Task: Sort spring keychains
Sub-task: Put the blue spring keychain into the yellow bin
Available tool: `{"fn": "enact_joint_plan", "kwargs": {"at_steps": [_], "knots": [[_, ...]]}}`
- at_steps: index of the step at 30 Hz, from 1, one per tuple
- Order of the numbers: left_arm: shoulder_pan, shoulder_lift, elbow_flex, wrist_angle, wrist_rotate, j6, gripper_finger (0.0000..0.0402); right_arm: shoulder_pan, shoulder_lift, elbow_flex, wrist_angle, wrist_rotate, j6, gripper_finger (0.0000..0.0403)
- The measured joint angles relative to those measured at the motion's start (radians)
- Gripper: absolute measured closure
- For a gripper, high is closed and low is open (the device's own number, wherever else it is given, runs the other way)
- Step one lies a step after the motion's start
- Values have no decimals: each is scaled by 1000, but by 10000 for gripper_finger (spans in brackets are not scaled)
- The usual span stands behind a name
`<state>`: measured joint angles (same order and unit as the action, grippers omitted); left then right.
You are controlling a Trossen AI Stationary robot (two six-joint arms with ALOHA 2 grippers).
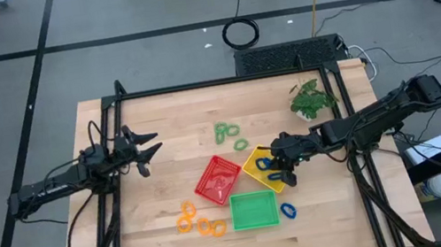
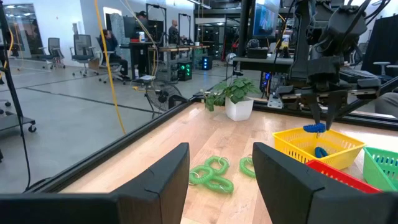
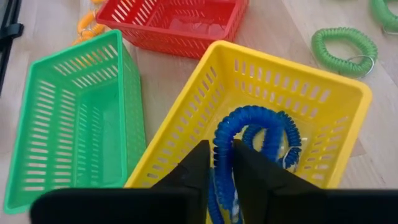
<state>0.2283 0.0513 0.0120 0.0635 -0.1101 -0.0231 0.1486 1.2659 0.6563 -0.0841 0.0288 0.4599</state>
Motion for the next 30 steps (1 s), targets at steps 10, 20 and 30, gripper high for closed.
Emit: {"fn": "enact_joint_plan", "kwargs": {"at_steps": [10, 20, 30], "knots": [[0, 0, 0, 0, 0, 0, 217, 9, 0, 0, 21, 0, -19, 293], [0, 0, 0, 0, 0, 0, 217, 214, 0, 0, 297, -4, -137, 273], [0, 0, 0, 0, 0, 0, 217, 517, 68, 70, 178, 192, -37, 232]]}}
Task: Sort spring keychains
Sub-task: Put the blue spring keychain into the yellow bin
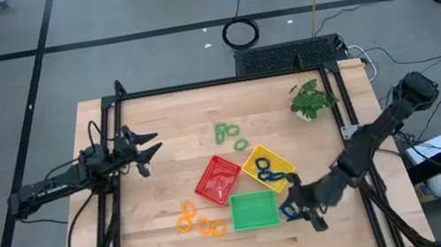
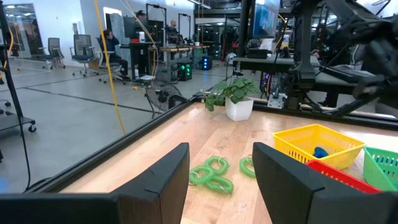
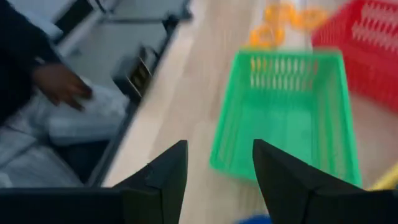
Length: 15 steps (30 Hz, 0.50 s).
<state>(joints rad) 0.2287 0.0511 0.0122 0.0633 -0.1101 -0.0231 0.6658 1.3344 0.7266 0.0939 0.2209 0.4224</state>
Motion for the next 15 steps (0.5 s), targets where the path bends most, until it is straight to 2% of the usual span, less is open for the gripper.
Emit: {"fn": "enact_joint_plan", "kwargs": {"at_steps": [3, 8, 15], "knots": [[0, 0, 0, 0, 0, 0, 218, 35, 47, 4, -60, 44, 77, 234], [0, 0, 0, 0, 0, 0, 217, 43, 163, 4, -82, 38, 164, 235], [0, 0, 0, 0, 0, 0, 217, 37, 287, 4, -85, -46, 235, 236]]}}
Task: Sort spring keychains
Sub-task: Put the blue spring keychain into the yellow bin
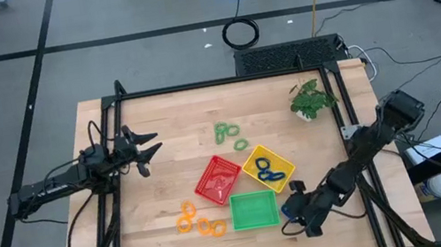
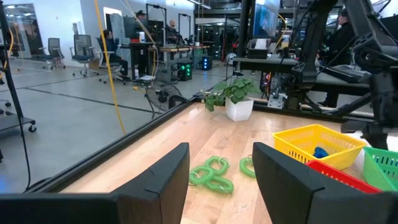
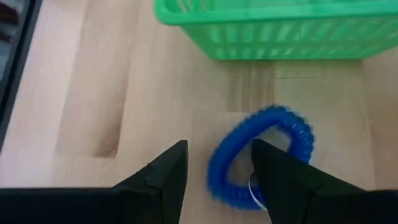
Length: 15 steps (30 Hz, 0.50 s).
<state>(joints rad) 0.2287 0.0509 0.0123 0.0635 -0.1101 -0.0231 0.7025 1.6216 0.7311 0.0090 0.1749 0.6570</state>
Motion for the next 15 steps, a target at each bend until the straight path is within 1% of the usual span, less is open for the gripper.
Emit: {"fn": "enact_joint_plan", "kwargs": {"at_steps": [2, 5, 15], "knots": [[0, 0, 0, 0, 0, 0, 217, -1, 13, 3, 0, -23, 26, 236], [0, 0, 0, 0, 0, 0, 218, 0, 29, 5, -26, -27, 62, 236], [0, 0, 0, 0, 0, 0, 218, 1, 33, 5, -308, -64, 214, 236]]}}
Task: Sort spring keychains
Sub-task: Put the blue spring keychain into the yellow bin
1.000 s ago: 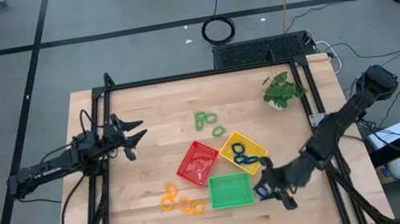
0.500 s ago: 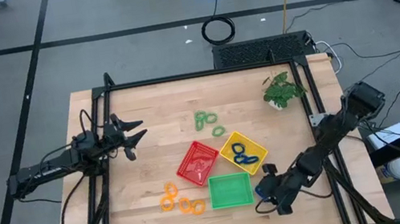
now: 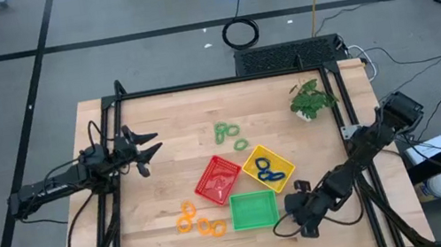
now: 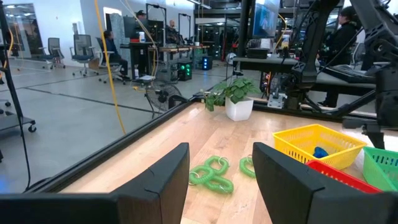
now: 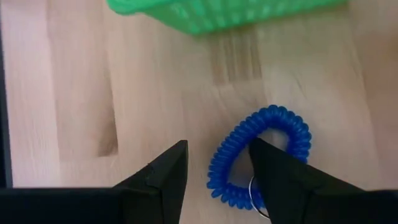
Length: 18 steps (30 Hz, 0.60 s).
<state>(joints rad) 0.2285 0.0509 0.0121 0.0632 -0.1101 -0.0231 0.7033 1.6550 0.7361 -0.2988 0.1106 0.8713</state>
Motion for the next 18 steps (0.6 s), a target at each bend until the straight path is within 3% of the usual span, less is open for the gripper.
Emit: {"fn": "enact_joint_plan", "kwargs": {"at_steps": [10, 18], "knots": [[0, 0, 0, 0, 0, 0, 217, 1, -1, 0, -98, -11, 104, 240], [0, 0, 0, 0, 0, 0, 217, -1, -2, 1, -155, -47, 323, 296]]}}
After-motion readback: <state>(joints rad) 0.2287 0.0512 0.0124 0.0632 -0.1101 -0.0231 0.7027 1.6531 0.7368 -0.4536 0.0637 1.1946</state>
